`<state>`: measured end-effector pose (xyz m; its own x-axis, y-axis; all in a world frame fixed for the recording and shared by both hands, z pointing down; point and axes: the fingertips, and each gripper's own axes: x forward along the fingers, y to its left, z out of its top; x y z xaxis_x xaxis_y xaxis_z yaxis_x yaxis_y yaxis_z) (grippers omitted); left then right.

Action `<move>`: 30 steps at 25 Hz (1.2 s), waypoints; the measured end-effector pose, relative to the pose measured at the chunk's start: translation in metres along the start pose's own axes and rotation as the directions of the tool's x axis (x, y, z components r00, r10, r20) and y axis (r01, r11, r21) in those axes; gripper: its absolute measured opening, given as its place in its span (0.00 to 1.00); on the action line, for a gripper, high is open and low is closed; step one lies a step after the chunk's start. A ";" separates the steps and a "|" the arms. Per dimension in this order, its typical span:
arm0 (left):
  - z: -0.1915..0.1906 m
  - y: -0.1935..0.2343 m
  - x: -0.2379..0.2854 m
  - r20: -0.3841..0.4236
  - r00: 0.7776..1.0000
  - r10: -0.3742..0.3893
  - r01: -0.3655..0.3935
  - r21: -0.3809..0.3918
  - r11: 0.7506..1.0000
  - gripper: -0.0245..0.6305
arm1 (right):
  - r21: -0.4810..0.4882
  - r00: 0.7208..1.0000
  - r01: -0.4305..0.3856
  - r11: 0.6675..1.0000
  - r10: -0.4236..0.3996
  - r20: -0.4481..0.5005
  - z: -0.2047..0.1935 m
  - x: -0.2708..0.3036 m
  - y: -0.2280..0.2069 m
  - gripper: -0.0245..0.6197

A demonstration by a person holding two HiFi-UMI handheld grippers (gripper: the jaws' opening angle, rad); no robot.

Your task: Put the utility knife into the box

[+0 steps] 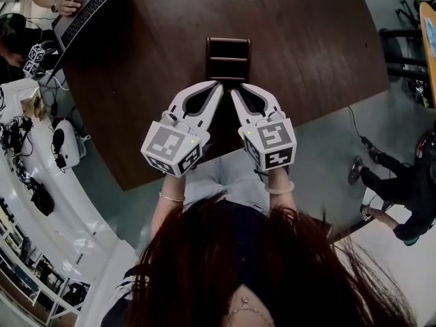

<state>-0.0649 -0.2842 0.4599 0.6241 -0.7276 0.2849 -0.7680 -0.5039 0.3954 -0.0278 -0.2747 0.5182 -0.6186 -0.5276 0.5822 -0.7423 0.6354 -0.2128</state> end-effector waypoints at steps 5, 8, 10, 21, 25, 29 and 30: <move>0.013 -0.006 -0.002 0.020 1.000 -0.016 0.016 0.019 1.000 0.03 | 0.008 0.998 0.025 1.000 -0.025 0.059 0.022 -0.014 -0.003 0.12; 0.023 -0.012 -0.005 0.034 0.999 -0.021 0.020 0.034 0.999 0.03 | 0.005 0.995 0.026 1.000 -0.026 0.092 0.035 -0.022 -0.003 0.12; 0.031 -0.016 -0.007 0.046 0.999 -0.022 0.020 0.051 0.999 0.03 | -0.011 0.994 0.022 1.000 -0.021 0.109 0.045 -0.027 -0.004 0.12; 0.072 -0.033 -0.033 0.139 0.990 -0.018 0.001 0.123 0.992 0.03 | -0.104 0.964 0.040 0.994 -0.011 0.265 0.107 -0.066 0.009 0.06; 0.082 -0.037 -0.038 0.161 0.987 -0.023 0.000 0.145 0.989 0.03 | -0.128 0.955 0.057 0.990 -0.016 0.297 0.122 -0.075 0.013 0.06; 0.090 -0.039 -0.040 0.174 0.984 -0.027 -0.002 0.165 0.986 0.03 | -0.154 0.945 0.070 0.986 -0.016 0.327 0.134 -0.082 0.016 0.06; 0.091 -0.040 -0.041 0.177 0.984 -0.029 -0.001 0.168 0.986 0.03 | -0.159 0.943 0.073 0.985 -0.016 0.331 0.135 -0.084 0.017 0.06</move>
<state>-0.0730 -0.2763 0.3529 0.6106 -0.7837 0.1143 -0.7821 -0.5739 0.2429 -0.0239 -0.2958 0.3596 -0.6567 -0.6950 0.2928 -0.7350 0.6768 -0.0421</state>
